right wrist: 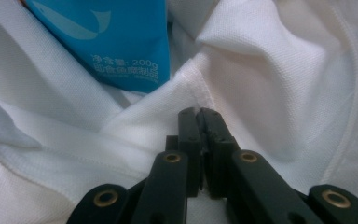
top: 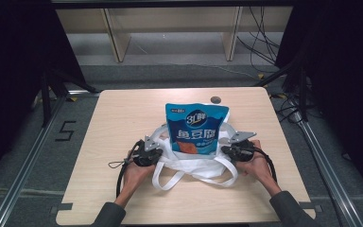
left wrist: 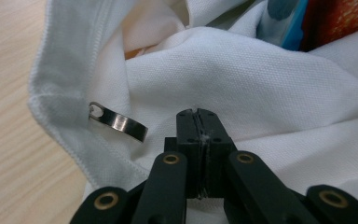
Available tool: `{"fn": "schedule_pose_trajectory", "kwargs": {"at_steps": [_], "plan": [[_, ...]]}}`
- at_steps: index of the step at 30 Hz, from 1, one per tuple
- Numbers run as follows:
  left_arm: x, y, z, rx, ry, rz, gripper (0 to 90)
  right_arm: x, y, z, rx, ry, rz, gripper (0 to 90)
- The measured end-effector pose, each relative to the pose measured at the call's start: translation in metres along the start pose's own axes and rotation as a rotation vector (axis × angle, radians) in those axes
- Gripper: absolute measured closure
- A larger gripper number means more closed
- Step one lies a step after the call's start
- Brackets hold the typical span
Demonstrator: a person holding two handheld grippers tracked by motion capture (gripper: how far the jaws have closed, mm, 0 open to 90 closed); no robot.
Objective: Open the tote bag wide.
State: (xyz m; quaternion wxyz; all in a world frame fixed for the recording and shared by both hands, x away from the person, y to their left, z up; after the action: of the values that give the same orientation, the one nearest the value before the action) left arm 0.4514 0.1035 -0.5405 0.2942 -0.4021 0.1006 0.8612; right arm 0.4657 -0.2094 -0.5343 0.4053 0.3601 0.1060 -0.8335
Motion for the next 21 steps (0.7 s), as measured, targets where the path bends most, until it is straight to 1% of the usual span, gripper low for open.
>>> {"fn": "schedule_pose_trajectory", "kwargs": {"at_steps": [1,2,3,4,5,6,7,8,10,11,12,13,14,15,17,18,19,20,21], "plan": [[-0.002,0.0,-0.002,0.002,0.007,0.012,87.8,-0.001,0.002,-0.002,0.009,0.008,-0.002,87.8],[-0.002,-0.002,-0.003,-0.002,0.003,0.01,87.9,-0.003,0.004,-0.004,0.008,0.001,-0.014,87.8],[-0.003,-0.002,-0.005,0.001,0.0,0.026,87.9,-0.004,0.006,-0.005,0.016,0.004,-0.017,87.8],[-0.005,-0.005,-0.006,-0.003,-0.004,0.0,87.9,-0.005,0.008,-0.007,0.016,0.003,-0.025,87.8],[-0.006,-0.006,-0.008,-0.004,0.002,0.02,87.9,-0.006,0.011,-0.009,0.023,0.021,-0.026,87.8],[-0.007,-0.007,-0.01,0.0,0.009,0.031,87.9,-0.008,0.014,-0.011,0.02,0.023,-0.034,87.8],[-0.007,-0.008,-0.011,0.004,0.002,0.04,87.9,-0.009,0.017,-0.013,0.024,0.023,-0.044,87.7],[-0.009,-0.01,-0.012,-0.002,0.005,0.029,87.9,-0.01,0.019,-0.015,0.024,0.024,-0.052,87.7],[-0.01,-0.012,-0.014,-0.004,-0.001,0.027,87.8,-0.012,0.022,-0.018,0.027,0.029,-0.049,87.7],[-0.011,-0.012,-0.016,-0.002,0.004,0.048,87.6,-0.013,0.024,-0.018,0.028,0.018,-0.053,87.6],[-0.011,-0.014,-0.016,-0.004,-0.003,0.044,87.4,-0.014,0.025,-0.02,0.031,0.028,-0.067,87.5],[-0.013,-0.014,-0.018,-0.008,0.015,0.059,87.1,-0.014,0.027,-0.02,0.023,0.016,-0.069,87.2],[-0.013,-0.015,-0.018,-0.011,0.006,0.055,87.0,-0.016,0.03,-0.022,0.042,0.042,-0.043,87.2],[-0.013,-0.015,-0.017,-0.01,-0.001,0.044,86.6,-0.015,0.028,-0.022,0.028,0.022,-0.076,87.0],[-0.014,-0.016,-0.017,-0.011,0.004,0.051,84.5,-0.016,0.029,-0.021,0.031,0.021,-0.079,85.1],[-0.014,-0.016,-0.016,0.0,0.006,0.072,83.9,-0.018,0.031,-0.021,0.036,0.037,-0.058,84.0],[-0.015,-0.016,-0.014,0.006,0.012,0.079,82.4,-0.018,0.031,-0.018,0.034,0.024,-0.08,83.4],[-0.017,-0.016,-0.013,0.012,0.018,0.077,79.8,-0.019,0.031,-0.015,0.03,0.031,-0.094,82.7],[-0.02,-0.015,-0.011,0.022,0.03,0.092,76.5,-0.02,0.031,-0.013,0.026,0.041,-0.108,82.2]]}}
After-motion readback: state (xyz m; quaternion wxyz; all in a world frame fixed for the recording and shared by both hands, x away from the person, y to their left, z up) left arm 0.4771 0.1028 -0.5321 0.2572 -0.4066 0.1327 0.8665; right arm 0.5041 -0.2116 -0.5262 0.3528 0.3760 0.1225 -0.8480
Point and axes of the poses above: each handheld gripper's, and its own axes: z roughly backward along the jaws, x roughly out of its underside, y roughly to its right, the point moved 5 cm from there along -z, roughly forward along the jaws, and after that the axes turned 2 degrees about z, right-handed, at the moved point
